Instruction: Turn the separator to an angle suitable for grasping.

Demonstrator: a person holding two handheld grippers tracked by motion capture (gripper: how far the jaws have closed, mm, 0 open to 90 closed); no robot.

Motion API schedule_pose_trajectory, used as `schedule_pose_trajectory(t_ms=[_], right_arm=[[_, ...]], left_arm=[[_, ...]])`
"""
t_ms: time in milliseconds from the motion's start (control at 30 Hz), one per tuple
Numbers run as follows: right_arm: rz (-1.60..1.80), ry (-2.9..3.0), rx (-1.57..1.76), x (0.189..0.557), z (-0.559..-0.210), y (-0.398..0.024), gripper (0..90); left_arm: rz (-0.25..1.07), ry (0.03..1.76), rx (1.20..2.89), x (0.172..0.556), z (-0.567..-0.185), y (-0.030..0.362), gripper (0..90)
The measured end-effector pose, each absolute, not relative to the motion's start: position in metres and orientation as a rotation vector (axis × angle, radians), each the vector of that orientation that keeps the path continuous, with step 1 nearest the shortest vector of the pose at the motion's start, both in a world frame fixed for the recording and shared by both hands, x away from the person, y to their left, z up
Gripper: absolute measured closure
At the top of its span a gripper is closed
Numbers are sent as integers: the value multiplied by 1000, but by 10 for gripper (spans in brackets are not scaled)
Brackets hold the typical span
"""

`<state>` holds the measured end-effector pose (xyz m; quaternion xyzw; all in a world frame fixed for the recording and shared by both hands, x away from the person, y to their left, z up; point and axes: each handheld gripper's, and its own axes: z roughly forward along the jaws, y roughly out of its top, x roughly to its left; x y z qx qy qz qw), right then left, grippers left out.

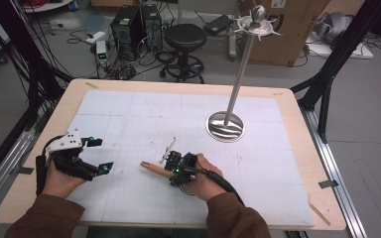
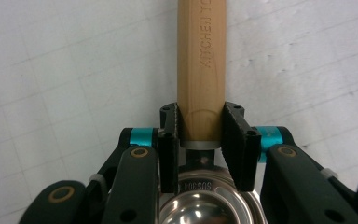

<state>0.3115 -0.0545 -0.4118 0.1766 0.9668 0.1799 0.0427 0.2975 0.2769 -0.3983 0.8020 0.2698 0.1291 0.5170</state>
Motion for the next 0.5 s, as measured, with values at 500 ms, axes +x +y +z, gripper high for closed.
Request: schedule_pose_trajectory(t_ms=[500], right_arm=[[794, 2823, 644, 313, -381, -102, 690]], left_arm=[[308, 645, 1915, 298, -398, 278, 40]])
